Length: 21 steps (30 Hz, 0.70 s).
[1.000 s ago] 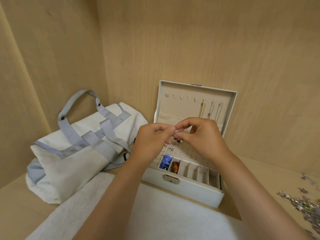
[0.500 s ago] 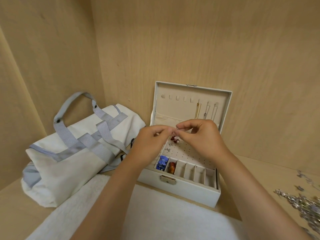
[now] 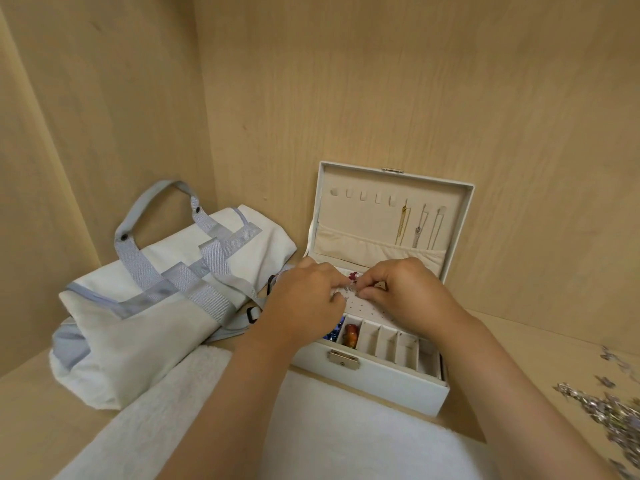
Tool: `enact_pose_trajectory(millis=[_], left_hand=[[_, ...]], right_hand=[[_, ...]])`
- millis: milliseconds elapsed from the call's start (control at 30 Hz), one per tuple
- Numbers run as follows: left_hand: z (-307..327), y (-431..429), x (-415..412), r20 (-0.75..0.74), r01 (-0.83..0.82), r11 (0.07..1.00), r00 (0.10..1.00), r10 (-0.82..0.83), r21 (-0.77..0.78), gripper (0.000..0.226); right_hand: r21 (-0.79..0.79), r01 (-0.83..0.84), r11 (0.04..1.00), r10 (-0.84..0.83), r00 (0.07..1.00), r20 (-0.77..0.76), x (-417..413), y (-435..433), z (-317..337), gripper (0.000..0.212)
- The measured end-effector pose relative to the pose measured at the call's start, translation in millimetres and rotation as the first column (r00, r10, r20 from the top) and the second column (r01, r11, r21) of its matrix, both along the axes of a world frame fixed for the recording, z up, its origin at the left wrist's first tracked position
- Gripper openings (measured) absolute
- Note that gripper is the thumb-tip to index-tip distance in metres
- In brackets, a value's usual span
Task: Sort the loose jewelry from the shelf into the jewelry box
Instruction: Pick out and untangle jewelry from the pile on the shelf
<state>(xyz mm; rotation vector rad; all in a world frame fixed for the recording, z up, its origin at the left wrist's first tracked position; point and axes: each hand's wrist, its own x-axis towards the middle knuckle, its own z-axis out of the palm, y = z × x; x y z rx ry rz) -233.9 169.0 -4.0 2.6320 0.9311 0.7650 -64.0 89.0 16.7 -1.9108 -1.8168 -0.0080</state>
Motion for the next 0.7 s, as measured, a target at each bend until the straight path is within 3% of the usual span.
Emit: enact_pose_trajectory(millis=[100, 300, 567, 700], left_hand=[[-1, 0, 0, 0.008, 0.001, 1.0, 1.0, -0.001, 0.02, 0.034], [-3, 2, 1, -0.009, 0.007, 0.999, 1.0, -0.006, 0.045, 0.035], [-5, 2, 1, -0.011, -0.007, 0.999, 1.0, 0.008, 0.046, 0.035], [-3, -1, 1, -0.014, 0.001, 0.998, 1.0, 0.0, 0.07, 0.037]], right_hand=[[-0.039, 0.004, 0.999, -0.001, 0.997, 0.082, 3, -1, 1, 0.012], [0.138, 0.111, 0.984, -0.119, 0.991, 0.054, -6, 3, -7, 0.009], [0.063, 0.076, 0.995, -0.084, 0.987, 0.135, -6, 2, -7, 0.01], [-0.016, 0.013, 1.0, -0.012, 0.998, 0.063, -1, -2, -2, 0.011]])
